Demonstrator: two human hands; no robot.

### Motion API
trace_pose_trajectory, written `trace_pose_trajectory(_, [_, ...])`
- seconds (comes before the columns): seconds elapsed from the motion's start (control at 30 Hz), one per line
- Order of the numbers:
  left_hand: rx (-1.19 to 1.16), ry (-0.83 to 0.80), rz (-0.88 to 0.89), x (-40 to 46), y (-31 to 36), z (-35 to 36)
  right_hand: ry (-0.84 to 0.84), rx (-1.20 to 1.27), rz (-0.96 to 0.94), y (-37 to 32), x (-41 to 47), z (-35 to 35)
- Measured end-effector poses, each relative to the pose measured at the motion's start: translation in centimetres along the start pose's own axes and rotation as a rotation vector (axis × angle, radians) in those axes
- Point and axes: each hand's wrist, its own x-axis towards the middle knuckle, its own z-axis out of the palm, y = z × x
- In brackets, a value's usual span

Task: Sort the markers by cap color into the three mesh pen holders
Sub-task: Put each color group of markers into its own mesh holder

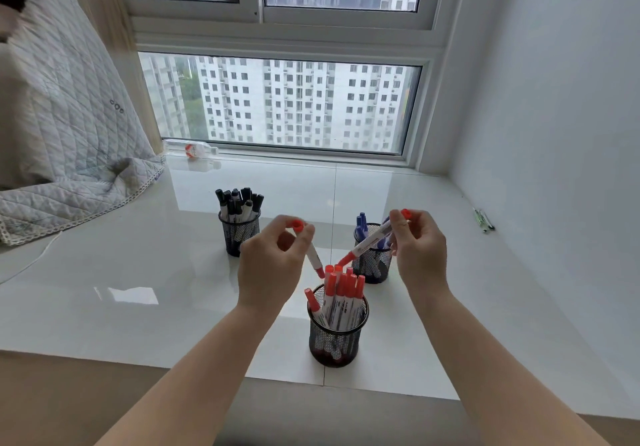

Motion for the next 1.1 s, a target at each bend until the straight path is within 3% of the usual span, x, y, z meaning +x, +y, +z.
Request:
trace_pose_trajectory(0.1, [-0.102, 0.119, -0.059, 0.3, -0.1, -0.3, 0.073, 0.118, 0.072, -0.2, 0.0, -0.2])
trace_pose_trajectory(0.17, [-0.187, 0.165, -0.141, 0.3, -0.4, -0.4, 0.089, 0.295, 0.230, -0.3, 0.0, -0.3])
trace_pose_trajectory(0.23, [-0.262, 0.176, -0.263, 0.1, -0.9, -0.3, 0.062, 0.487, 0.389, 0.0, -0.3, -0.6])
trace_pose_trajectory(0.37, [-0.470, 0.122, -0.542, -0.5, -1.5, 0.0, -0.038, 0.627, 0.527, 1.1, -1.4, -1.1])
trace_pose_trajectory(0.5, [-0.779, 0.063, -0.800, -0.7, -1.8, 0.3, -0.183, 0.622, 0.545, 1.6, -2.2, -0.8])
trace_pose_trajectory(0.6, [-0.935, -0.015, -0.883, -0.8, -2.0, 0.4, -0.286, 0.449, 0.476, 1.7, -2.7, -0.8])
trace_pose_trajectory(0.83, [-0.934, -0.200, -0.784, -1.5, -2.4, 0.7, -0.300, 0.032, 0.292, 2.4, -5.2, -0.6])
trace_pose_trajectory(1.0, [-0.419, -0.179, -0.465, -2.5, -2.4, 1.2, -0.256, -0.167, 0.153, 3.5, -6.0, -1.0])
trace_pose_trajectory(1.1, [-0.287, -0.181, -0.330, -3.2, -2.4, 1.2, -0.252, -0.258, 0.066, 4.1, -6.5, -1.1])
